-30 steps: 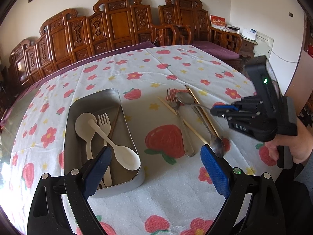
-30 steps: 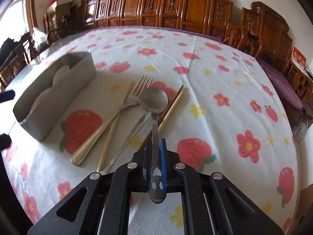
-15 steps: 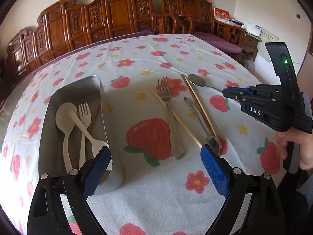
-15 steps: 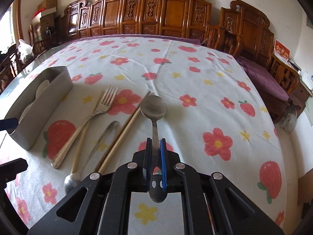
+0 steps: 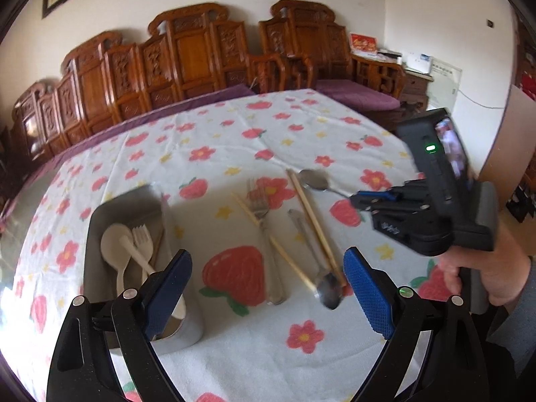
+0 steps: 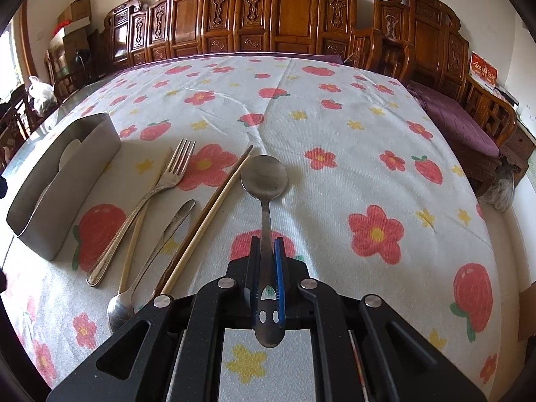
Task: Organize utensils
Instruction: 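Lift the metal spoon with the right tool while the left tool grasps another metal spoon, then lower the second metal spoon into the tray and open the left tool while the right tool holds its spoon, then lower the metal spoon into the metal tray and open the right tool, then grasp a wooden chopstick with the right tool while the left tool reaches the metal fork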
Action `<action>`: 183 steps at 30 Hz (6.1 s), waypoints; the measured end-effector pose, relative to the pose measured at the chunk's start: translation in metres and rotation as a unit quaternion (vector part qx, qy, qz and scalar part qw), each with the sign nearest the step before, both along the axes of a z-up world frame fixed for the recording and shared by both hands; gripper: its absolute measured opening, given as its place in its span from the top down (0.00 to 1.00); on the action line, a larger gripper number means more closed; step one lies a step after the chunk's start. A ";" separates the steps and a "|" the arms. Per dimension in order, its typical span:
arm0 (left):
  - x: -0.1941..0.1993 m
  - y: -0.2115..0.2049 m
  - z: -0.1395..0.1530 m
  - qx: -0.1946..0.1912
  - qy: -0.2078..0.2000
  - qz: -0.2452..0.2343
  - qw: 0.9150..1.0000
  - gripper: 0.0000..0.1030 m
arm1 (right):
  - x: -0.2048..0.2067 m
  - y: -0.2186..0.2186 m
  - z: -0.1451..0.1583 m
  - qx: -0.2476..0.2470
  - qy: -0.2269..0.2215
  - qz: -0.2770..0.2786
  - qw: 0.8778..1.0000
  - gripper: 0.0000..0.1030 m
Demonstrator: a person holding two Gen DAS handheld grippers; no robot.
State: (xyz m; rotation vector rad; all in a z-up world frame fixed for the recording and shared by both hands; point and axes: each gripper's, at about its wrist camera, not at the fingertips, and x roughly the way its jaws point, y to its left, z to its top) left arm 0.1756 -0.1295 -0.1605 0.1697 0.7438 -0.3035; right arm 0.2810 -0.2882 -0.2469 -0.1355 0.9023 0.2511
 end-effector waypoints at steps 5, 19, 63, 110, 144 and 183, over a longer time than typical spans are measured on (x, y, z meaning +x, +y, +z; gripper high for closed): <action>0.014 -0.023 -0.014 -0.015 0.045 -0.032 0.998 0.28 | 0.001 -0.006 -0.004 0.003 0.013 -0.005 1.000 0.91; 0.060 -0.045 -0.066 -0.007 0.143 -0.045 0.989 0.77 | 0.005 -0.018 -0.014 0.012 0.037 -0.005 0.999 0.90; 0.059 0.098 0.010 -0.011 0.072 0.072 0.995 0.97 | -0.005 0.035 0.041 -0.007 -0.061 0.040 0.997 0.93; 0.059 0.178 -0.028 -0.022 0.098 0.151 0.983 0.95 | -0.038 0.101 0.059 0.017 -0.078 0.111 0.991 0.93; 0.038 0.226 0.018 -0.040 0.024 0.155 0.987 0.88 | -0.005 0.264 0.035 0.110 0.035 0.158 0.981 0.93; 0.015 0.120 0.013 -0.034 0.019 0.070 0.997 0.74 | -0.009 0.011 0.018 0.023 -0.009 -0.019 1.000 0.85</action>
